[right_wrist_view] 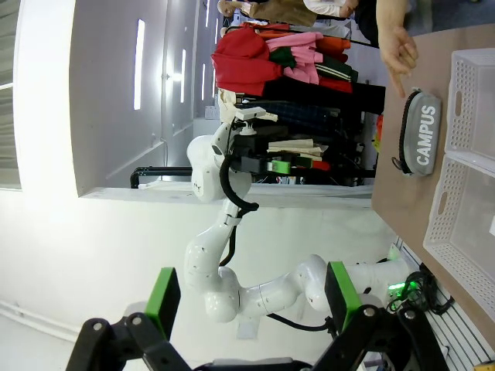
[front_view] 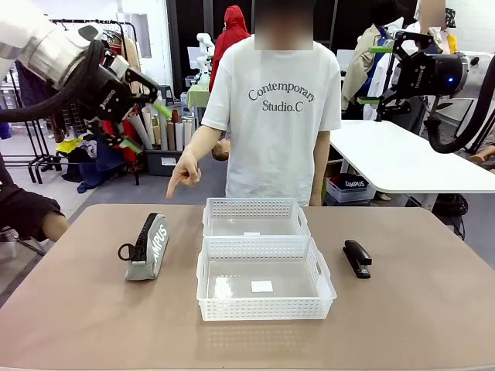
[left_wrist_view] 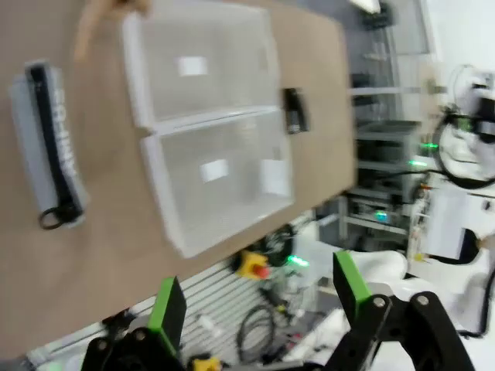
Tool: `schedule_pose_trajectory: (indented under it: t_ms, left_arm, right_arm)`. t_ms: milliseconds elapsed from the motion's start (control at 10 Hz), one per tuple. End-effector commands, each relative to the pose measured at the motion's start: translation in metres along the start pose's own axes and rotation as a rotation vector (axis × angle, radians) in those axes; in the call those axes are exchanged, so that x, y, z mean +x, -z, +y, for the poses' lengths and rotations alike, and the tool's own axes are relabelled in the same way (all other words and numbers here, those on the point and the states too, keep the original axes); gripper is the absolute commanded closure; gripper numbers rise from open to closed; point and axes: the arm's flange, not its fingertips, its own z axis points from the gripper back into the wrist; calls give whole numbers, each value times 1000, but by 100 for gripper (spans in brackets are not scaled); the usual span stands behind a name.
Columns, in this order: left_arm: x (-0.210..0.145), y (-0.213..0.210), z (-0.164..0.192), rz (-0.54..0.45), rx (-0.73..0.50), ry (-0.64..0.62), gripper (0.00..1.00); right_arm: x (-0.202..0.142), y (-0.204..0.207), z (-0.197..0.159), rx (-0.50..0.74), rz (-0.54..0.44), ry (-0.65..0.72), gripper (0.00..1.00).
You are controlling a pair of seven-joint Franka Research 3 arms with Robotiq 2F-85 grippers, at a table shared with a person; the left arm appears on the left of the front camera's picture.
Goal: Distribute items into two baskets.
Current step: Pick up the Pencil pouch that the person points to.
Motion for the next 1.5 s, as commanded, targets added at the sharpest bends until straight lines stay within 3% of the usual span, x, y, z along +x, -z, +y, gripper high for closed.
schedule_pose_trajectory:
  t_ms: [0,300,500,600,700,800,1200,1400]
  left_arm:
    - [12,1,-1,14,258,28,0]
    - [21,22,23,109,474,103,0]
    - [23,34,35,103,613,149,0]
    - [23,38,38,68,635,177,0]
    - [22,41,38,34,571,184,0]
    - [25,39,39,114,600,153,0]
    - [25,42,37,105,598,167,0]
    - [29,64,38,-14,680,44,0]
  right_arm:
    - [0,0,1,1,0,-2,0]
    - [0,0,1,1,0,-2,0]
    - [0,0,1,1,0,-2,0]
    - [0,0,1,1,0,-2,0]
    - [0,0,1,1,0,-2,0]
    - [0,0,1,1,0,-2,0]
    - [0,0,1,1,0,-2,0]
    - [0,0,1,1,0,-2,0]
